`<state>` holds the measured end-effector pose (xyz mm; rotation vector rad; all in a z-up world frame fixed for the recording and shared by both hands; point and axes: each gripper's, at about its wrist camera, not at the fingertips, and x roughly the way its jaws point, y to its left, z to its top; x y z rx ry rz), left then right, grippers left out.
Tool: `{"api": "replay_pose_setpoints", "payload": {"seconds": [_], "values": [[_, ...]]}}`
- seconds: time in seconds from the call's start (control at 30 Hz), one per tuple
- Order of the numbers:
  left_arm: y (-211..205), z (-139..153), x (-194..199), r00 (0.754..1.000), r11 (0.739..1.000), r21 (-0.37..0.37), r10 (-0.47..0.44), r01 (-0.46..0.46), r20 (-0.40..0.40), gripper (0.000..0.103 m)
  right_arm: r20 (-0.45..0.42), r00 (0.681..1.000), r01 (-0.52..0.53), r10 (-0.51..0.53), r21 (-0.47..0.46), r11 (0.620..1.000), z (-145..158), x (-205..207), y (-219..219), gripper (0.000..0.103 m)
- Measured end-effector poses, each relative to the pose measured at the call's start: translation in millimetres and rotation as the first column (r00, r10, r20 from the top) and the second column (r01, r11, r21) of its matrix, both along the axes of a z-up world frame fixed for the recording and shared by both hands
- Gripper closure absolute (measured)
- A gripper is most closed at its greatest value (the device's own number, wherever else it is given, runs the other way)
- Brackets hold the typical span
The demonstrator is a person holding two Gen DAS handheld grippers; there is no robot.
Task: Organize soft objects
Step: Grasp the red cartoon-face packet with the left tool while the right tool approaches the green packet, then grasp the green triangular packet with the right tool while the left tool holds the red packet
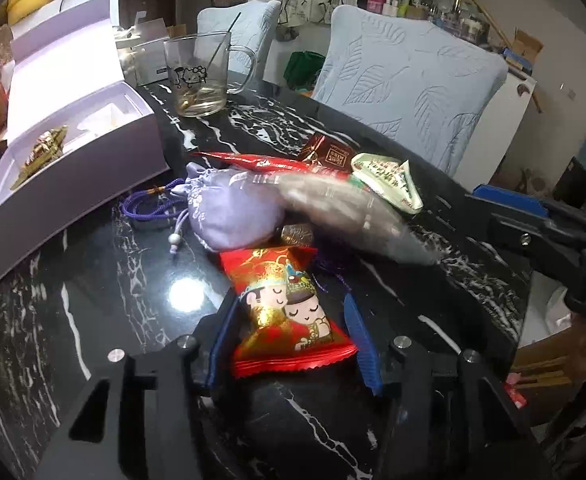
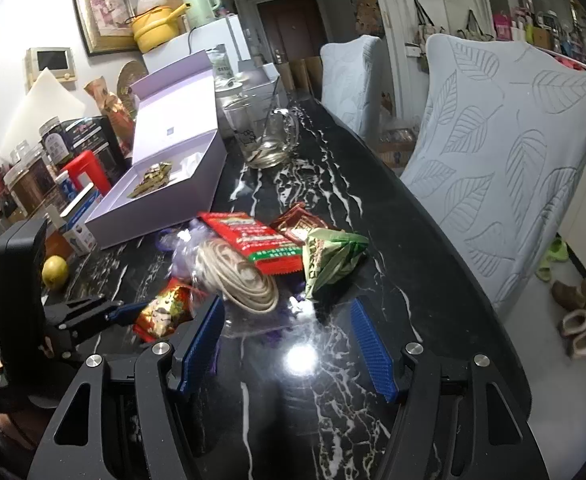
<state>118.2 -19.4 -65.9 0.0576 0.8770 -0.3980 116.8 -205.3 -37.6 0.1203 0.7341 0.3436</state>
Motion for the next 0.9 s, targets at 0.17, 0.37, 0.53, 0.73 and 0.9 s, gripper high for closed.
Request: {"api": "replay_pose_setpoints", "payload": {"seconds": [0.17,0.37,0.53,0.73,0.9], "values": [[14,7,-1,1.000,0.998,-0.059,0.027,-0.028,-0.006,0.051,0.001,1.000,0.004,-0.004,0.012,1.000,1,2,-1,0.037],[28,18,-5,0.997,0.995,-0.071,0.076,-0.075,0.015,0.051,0.008,1.000,0.027,-0.027,-0.004,1.000,2,6,-3,0.037],[39,22,-1,0.993,0.990,-0.088,0.115,-0.113,0.024,0.051,-0.004,0.999,0.048,-0.048,-0.022,0.999,-1,17,-2,0.037],[46,26,1,0.989,0.985,-0.100,0.142,-0.137,0.038,0.051,-0.030,0.997,0.065,-0.066,-0.043,0.997,-8,36,0,0.037],[46,30,3,0.988,0.984,-0.110,0.145,-0.138,0.053,0.051,-0.042,0.997,0.064,-0.066,-0.054,0.996,-13,53,2,0.037]]}}
